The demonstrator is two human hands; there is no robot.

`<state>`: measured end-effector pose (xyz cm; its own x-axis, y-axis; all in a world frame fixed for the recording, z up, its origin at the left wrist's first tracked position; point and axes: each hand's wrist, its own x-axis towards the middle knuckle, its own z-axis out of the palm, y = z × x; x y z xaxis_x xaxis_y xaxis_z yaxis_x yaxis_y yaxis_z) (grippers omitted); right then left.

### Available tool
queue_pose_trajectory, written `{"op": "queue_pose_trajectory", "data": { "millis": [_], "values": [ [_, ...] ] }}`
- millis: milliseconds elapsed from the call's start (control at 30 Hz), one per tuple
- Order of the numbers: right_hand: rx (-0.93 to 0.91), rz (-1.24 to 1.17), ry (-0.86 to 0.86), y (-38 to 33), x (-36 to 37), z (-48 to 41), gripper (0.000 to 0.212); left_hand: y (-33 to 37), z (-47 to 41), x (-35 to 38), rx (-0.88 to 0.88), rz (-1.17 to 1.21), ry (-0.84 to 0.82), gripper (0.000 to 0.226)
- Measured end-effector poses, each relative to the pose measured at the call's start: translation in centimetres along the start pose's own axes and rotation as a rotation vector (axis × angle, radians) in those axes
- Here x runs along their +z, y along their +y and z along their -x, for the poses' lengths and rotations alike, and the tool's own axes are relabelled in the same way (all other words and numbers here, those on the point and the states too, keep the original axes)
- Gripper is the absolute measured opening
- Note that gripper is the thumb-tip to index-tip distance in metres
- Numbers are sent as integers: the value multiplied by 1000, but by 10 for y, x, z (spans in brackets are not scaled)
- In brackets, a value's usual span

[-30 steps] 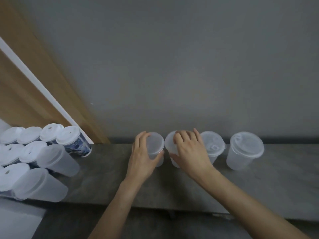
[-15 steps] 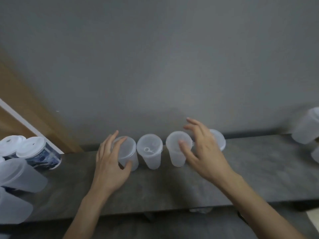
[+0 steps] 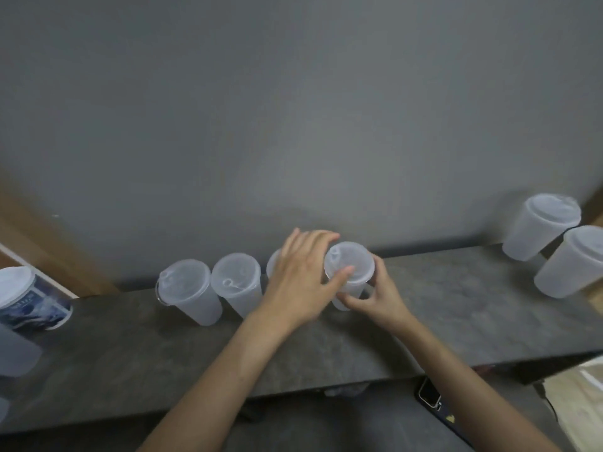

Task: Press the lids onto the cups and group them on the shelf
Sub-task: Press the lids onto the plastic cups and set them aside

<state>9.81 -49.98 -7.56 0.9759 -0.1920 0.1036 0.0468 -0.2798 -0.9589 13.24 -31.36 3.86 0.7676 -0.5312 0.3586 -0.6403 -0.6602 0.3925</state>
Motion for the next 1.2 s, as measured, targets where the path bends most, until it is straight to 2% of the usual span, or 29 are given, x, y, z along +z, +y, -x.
{"op": "queue_pose_trajectory", "data": {
  "millis": [67,200,367,467,533,667,833,1033,1100,1200],
  "values": [
    [-59,46,-31,6,-7,7,82,18,-8,25,27,-6,-105,72],
    [-106,73,-59,23,-26,20,84,47,-13,71,-46,128,-173,71],
    [-79,-7,-23,30,-34,24,80,61,-13,99,-161,259,25,57],
    [-88,-5,-14,33,-29,26,75,63,-13,99,-168,254,42,58],
    [-105,-7,-6,32,-26,28,70,68,-18,99,-195,195,-15,54],
    [-161,16,19,30,-22,25,53,88,-39,101,-266,-118,-103,34],
    [-151,13,26,39,-26,19,69,84,-40,117,-223,-72,62,30],
    [-47,-107,-4,62,-28,19,74,68,-50,112,-13,-16,-66,36],
    [-39,-101,-5,60,-27,18,75,68,-49,113,-45,-25,-67,40],
    [-41,-115,25,55,-26,17,78,79,-43,118,-260,-66,3,53]
  ]
}}
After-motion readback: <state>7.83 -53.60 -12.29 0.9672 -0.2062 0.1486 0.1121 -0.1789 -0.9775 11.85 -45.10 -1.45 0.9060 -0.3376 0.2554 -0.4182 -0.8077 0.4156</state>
